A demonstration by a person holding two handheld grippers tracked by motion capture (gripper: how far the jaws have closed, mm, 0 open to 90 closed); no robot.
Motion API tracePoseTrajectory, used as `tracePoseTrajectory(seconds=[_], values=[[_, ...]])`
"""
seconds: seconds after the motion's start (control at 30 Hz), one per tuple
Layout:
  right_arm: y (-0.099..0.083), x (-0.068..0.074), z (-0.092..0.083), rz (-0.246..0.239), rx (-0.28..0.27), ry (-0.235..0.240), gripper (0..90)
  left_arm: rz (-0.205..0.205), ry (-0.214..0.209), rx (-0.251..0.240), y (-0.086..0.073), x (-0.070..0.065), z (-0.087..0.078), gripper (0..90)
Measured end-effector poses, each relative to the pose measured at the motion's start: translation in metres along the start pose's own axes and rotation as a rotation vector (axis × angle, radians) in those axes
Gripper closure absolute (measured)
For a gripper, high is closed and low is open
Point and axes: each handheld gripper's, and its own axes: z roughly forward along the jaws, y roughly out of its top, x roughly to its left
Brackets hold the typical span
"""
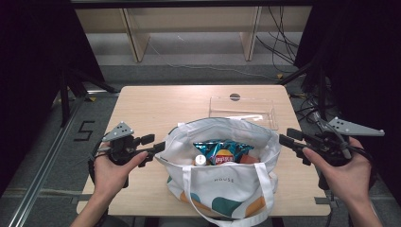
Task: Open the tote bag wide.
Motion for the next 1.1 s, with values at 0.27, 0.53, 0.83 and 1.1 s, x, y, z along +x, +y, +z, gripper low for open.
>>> tracePoseTrajectory(seconds=[0.27,0.53,0.83,1.1], values=[[-0.009,0.010,0.015,0.001,0.147,0.027,63.3,-0.111,-0.070,0.099,-0.010,0.016,0.011,43.4],[-0.011,0.014,0.007,-0.007,0.272,-0.002,87.2,-0.119,-0.148,0.150,-0.013,0.013,0.022,71.9],[-0.018,0.012,0.007,-0.047,0.310,-0.041,88.4,0.010,-0.139,0.155,-0.008,-0.013,0.016,82.6],[-0.024,0.011,0.007,-0.072,0.367,-0.027,88.9,0.097,-0.126,0.209,-0.012,-0.025,0.022,82.6]])
